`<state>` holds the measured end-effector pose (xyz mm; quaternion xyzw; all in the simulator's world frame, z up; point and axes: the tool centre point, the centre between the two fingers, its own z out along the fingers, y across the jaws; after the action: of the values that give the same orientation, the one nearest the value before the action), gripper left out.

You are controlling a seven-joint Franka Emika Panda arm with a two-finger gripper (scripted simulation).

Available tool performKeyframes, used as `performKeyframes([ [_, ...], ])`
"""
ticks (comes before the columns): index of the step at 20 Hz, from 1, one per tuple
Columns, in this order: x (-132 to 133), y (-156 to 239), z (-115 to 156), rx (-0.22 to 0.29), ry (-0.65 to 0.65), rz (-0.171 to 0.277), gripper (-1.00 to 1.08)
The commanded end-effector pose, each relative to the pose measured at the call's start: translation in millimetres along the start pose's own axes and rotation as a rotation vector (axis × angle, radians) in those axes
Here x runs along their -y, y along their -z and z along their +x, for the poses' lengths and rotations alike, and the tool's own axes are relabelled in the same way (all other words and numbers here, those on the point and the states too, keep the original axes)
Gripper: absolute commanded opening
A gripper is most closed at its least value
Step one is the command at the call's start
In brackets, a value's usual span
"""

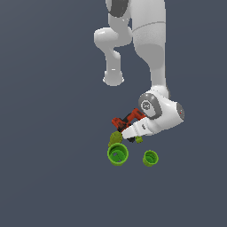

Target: Pick up a designated object from a clutter of objects.

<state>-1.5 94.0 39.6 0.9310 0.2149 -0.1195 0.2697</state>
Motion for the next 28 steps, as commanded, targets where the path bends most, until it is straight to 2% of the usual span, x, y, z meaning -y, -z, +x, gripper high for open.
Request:
performKeyframes([
  [1,-1,-14,-2,0.019,-0.005,0.003,-1.00],
  [6,-1,-14,-2,0.019,-0.005,0.003,-1.00],
  [7,0,0,0,0.000,0.001,0.000,-1.00],
  [13,-14,15,5,-0.014,-0.003,-0.007,-1.00],
  [20,-56,66,20,-0.060,-0.015,-0.027,-1.00],
  [28,-122,148,40,-0.132,-0.033,-0.059,-1.00],
])
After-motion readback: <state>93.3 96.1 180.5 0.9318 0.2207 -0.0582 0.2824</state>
